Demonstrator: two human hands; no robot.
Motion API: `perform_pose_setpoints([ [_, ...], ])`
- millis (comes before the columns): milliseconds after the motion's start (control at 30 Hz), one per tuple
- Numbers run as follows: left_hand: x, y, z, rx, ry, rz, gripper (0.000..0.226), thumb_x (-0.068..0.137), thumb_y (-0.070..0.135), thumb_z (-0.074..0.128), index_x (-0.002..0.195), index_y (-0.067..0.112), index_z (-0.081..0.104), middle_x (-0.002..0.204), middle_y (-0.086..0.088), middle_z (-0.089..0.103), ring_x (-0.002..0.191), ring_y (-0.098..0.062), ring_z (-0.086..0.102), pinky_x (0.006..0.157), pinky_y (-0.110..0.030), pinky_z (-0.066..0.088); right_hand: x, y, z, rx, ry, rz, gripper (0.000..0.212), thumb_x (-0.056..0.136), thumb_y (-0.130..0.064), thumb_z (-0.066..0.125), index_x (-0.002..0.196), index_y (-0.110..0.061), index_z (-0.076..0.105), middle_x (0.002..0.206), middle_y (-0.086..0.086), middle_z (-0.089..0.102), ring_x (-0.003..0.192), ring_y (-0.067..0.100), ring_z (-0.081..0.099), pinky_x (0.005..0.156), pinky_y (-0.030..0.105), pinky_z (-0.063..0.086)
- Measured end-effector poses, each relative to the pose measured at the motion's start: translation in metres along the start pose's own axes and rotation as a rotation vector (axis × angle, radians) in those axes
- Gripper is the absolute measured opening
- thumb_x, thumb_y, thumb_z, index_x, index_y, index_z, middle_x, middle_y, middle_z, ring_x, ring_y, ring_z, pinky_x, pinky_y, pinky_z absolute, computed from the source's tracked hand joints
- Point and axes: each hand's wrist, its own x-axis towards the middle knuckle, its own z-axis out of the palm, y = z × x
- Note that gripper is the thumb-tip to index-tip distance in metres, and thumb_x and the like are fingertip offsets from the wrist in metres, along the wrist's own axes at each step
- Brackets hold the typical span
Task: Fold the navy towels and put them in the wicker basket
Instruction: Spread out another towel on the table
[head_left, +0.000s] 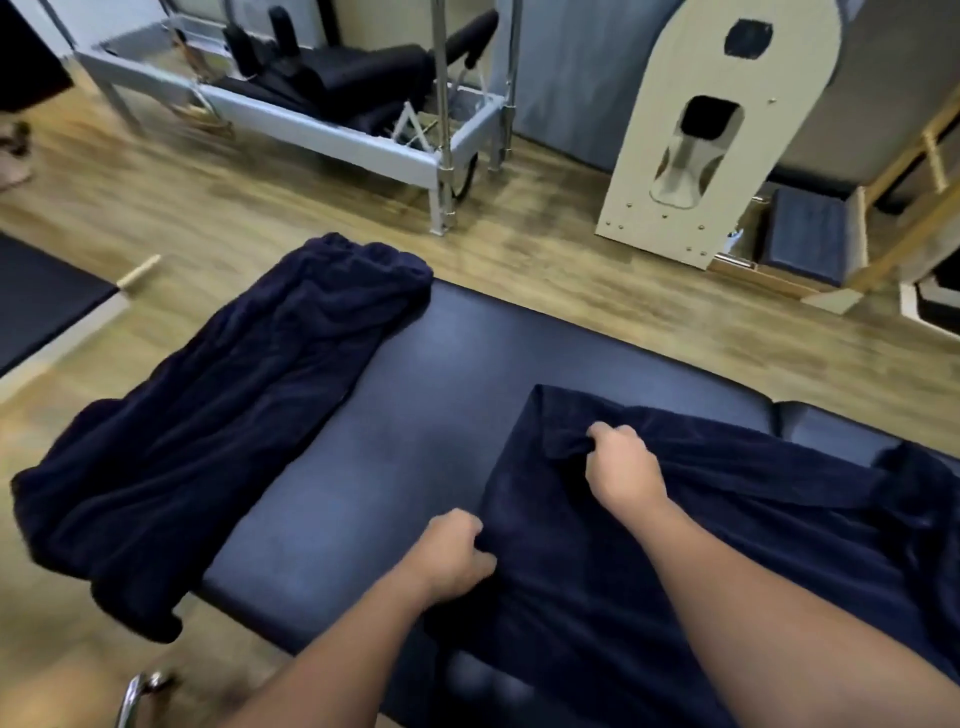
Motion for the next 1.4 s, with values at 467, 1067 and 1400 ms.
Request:
perform_pose_setpoints([
  [467,-0.077,-0.191,-0.286,0.335,0.525,-0.313,0.020,0.094,0.032,0.055,0.095,0.020,0.040,0.094,-0.004,0.058,0.082,-0.028,0.056,0.074,-0.042,0.051,0.093,-0.341,-0.058,0.329,0.307,-0.509,0.055,0.098,-0.010,0.052,0.151,-0.018,0.040,0.166,0.009,0.014,0.132,0.033,0.046,0.101,0.038,0.043],
  [1067,-0.029,-0.212,-0.240,0.846,-0.160,-0.236,0.040,0.089,0.024,0.065,0.127,0.017,0.056,0.123,-0.004,0.061,0.106,-0.029,0.063,0.088,-0.041,0.047,0.021,-0.263,0.098,-0.269,-0.257,-0.318,0.062,0.099,-0.033,0.055,0.153,-0.024,0.025,0.166,0.014,0.001,0.154,0.036,-0.006,0.117,0.069,0.015],
  [1400,0.008,-0.129,-0.221,0.984,-0.130,-0.014,0.023,0.092,0.012,0.048,0.109,0.016,0.062,0.111,-0.002,0.065,0.086,-0.024,0.062,0.072,-0.035,0.050,-0.028,-0.191,0.087,-0.252,-0.154,-0.195,0.059,0.099,-0.036,0.052,0.152,-0.024,0.027,0.162,0.010,0.018,0.152,0.034,0.010,0.119,0.059,0.020],
])
